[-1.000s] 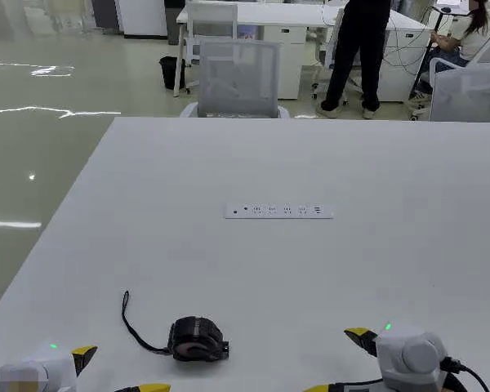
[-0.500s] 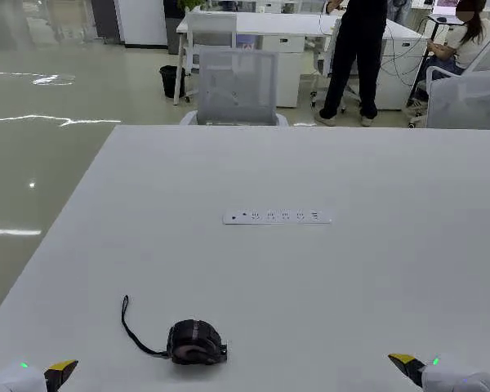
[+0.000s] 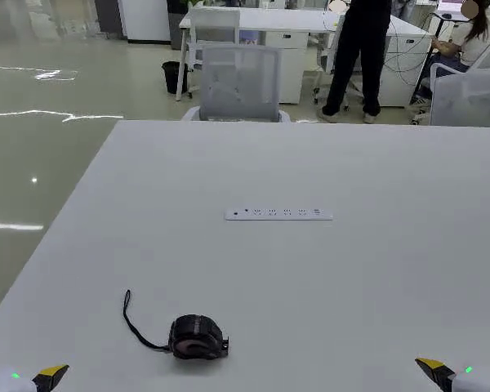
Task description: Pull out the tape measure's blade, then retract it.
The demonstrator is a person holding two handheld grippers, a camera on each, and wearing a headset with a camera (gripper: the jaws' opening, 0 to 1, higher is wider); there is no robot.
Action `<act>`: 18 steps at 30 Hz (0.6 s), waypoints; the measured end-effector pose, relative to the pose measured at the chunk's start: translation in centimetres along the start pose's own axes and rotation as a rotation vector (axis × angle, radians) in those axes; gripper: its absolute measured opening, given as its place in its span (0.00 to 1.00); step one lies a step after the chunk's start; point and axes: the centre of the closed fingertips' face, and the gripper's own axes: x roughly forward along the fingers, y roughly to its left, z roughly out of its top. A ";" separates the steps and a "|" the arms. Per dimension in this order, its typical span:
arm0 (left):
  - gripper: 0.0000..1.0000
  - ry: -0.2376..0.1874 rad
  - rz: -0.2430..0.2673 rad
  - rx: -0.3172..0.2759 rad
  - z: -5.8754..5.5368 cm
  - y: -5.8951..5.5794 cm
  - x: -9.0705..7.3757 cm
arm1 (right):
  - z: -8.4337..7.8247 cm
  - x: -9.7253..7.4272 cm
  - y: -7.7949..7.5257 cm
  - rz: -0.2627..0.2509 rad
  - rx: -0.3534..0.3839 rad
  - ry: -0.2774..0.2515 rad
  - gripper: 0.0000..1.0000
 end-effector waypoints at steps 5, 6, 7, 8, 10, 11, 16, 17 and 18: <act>0.99 -0.007 0.004 -0.011 0.2 0.0 -0.2 | 0.0 0.1 0.2 0.001 0.005 -0.001 1.00; 0.99 -0.010 0.006 -0.011 0.2 0.0 -0.3 | 0.1 0.1 0.1 -0.011 0.021 -0.011 1.00; 0.99 -0.011 0.007 -0.013 0.2 0.0 -0.3 | 0.1 0.0 0.0 -0.012 0.016 -0.010 1.00; 0.99 -0.011 0.008 -0.016 0.1 0.1 -0.3 | 0.1 0.0 0.0 -0.015 0.015 -0.010 1.00; 0.99 -0.011 0.009 -0.021 0.1 0.1 -0.4 | 0.1 -0.1 -0.1 -0.019 0.012 -0.012 1.00; 0.99 -0.010 0.010 -0.024 0.0 0.2 -0.5 | 0.0 -0.1 -0.1 -0.019 0.012 -0.010 1.00; 0.99 -0.010 0.014 -0.031 0.0 0.3 -0.5 | -0.3 -0.2 0.0 -0.018 0.012 -0.001 1.00; 0.99 -0.011 0.013 -0.033 0.1 0.3 -0.5 | -0.4 -0.2 0.0 -0.018 0.012 0.000 1.00; 0.99 -0.011 0.012 -0.035 0.1 0.3 -0.5 | -0.5 -0.2 0.0 -0.018 0.014 0.001 1.00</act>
